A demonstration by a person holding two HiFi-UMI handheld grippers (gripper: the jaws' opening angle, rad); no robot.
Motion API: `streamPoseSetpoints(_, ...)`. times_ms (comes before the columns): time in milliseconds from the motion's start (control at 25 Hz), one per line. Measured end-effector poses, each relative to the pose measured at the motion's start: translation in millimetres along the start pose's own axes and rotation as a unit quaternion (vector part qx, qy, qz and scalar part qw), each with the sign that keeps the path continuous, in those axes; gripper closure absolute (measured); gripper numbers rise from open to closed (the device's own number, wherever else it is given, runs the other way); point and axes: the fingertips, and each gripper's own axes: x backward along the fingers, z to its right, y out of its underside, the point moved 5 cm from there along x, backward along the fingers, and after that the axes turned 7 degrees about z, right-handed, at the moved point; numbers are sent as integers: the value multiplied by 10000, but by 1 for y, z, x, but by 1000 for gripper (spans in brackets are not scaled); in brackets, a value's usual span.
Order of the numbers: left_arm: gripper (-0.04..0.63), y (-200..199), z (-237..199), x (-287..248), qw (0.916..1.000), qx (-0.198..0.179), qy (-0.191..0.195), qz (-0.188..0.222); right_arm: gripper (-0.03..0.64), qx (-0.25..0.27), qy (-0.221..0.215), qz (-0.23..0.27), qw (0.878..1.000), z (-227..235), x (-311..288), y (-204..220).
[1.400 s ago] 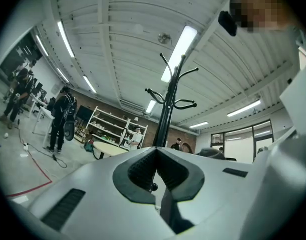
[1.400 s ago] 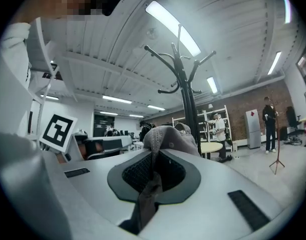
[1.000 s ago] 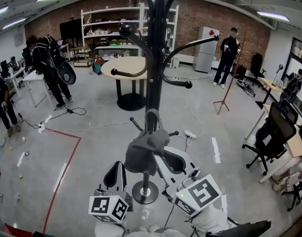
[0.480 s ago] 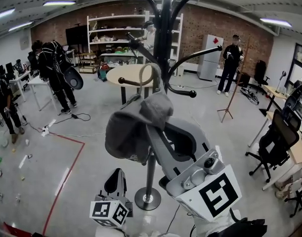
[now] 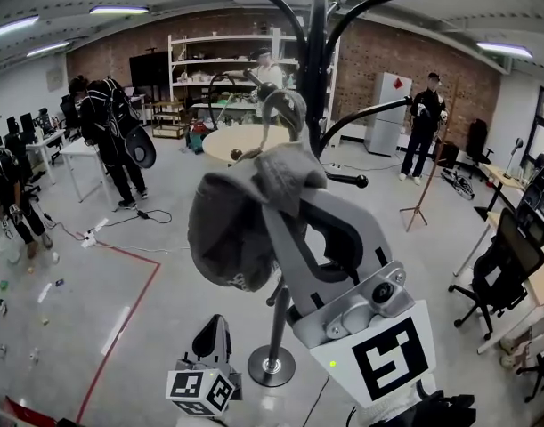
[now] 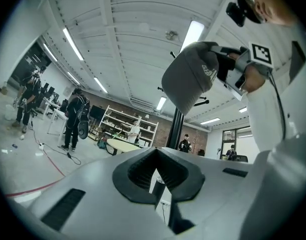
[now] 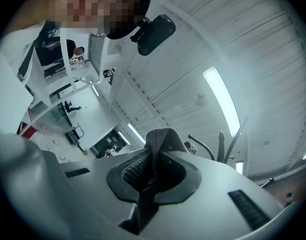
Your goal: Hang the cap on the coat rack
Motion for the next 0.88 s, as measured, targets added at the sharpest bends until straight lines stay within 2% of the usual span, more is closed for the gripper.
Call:
streamPoseSetpoints(360, 594, -6, 3, -4, 9999, -95, -53, 78, 598, 24, -179, 174, 9997, 12, -12, -7)
streamPoseSetpoints(680, 594, -19, 11, -10, 9991, -332, 117, 216, 598, -400, -13, -62, 9992, 26, -19, 17)
streamPoseSetpoints(880, 594, -18, 12, -14, 9993, -302, 165, 175, 598, -343, 75, -149, 9993, 35, -22, 32)
